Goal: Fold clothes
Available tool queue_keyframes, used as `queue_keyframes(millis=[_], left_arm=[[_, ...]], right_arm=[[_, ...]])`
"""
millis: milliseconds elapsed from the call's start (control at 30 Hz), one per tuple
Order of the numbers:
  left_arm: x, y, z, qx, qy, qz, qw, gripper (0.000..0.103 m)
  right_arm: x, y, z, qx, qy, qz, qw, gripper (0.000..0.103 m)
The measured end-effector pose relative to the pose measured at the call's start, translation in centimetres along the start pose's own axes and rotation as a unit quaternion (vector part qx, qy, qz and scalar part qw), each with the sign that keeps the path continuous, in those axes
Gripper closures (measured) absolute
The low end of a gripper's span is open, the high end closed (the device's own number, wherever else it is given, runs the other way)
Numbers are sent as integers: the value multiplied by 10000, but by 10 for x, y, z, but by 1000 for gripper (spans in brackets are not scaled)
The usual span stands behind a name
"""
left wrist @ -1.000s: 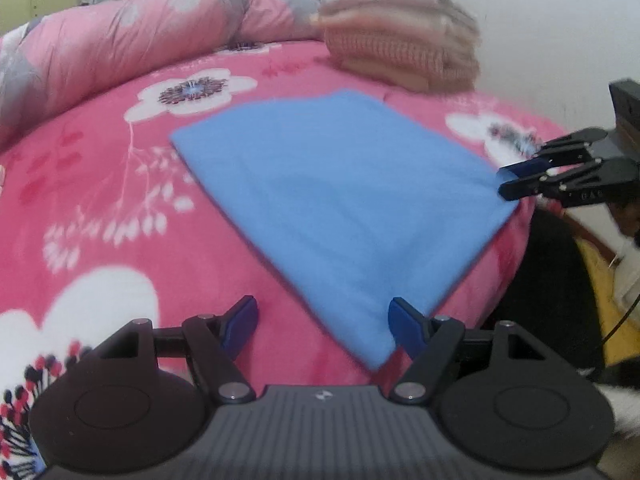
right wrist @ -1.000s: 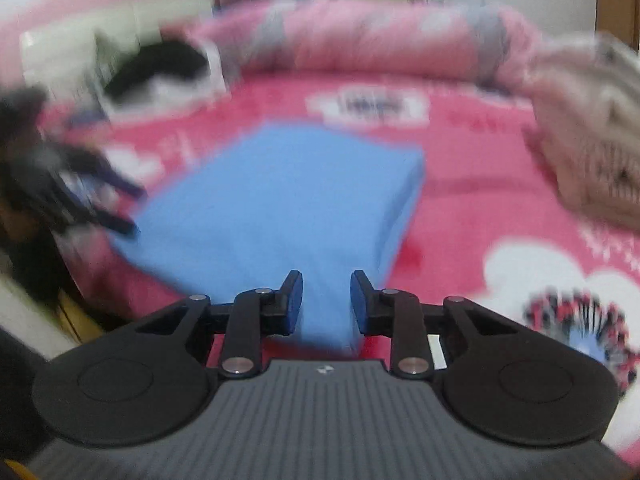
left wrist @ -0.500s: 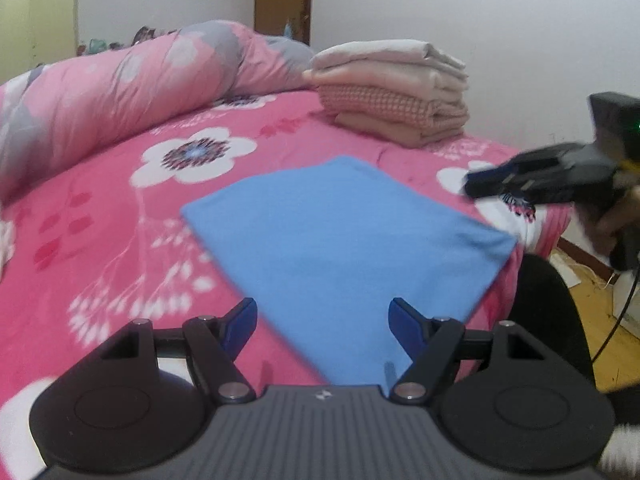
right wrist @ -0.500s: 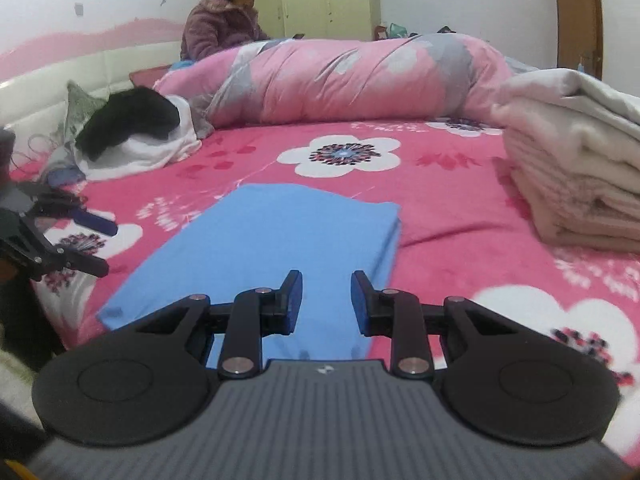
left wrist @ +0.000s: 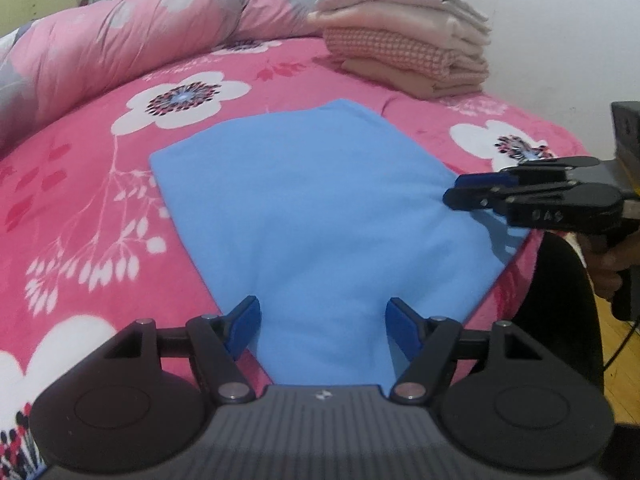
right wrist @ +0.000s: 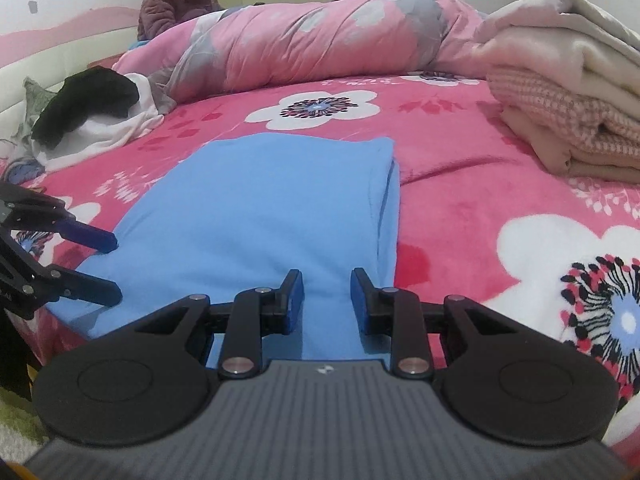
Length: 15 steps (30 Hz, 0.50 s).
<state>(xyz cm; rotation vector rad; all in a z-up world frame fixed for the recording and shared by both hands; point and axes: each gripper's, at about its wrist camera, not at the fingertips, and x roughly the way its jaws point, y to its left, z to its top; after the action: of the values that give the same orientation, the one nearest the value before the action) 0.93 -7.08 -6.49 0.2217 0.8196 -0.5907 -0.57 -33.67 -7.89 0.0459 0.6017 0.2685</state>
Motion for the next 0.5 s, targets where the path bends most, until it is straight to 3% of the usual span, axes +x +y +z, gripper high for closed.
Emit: queue_keyframes(millis=[233, 400, 500], left_arm=[[3, -3, 8, -251, 332, 482, 9980, 20], [4, -7, 8, -310, 473, 615, 9965, 19], [4, -8, 9, -304, 519, 678, 9959, 18]], right_arm=[[-12, 10, 24, 143, -352, -121, 9992, 77], [11, 22, 9, -220, 159, -458, 9986, 77], [8, 29, 14, -363, 72, -594, 9976, 77]])
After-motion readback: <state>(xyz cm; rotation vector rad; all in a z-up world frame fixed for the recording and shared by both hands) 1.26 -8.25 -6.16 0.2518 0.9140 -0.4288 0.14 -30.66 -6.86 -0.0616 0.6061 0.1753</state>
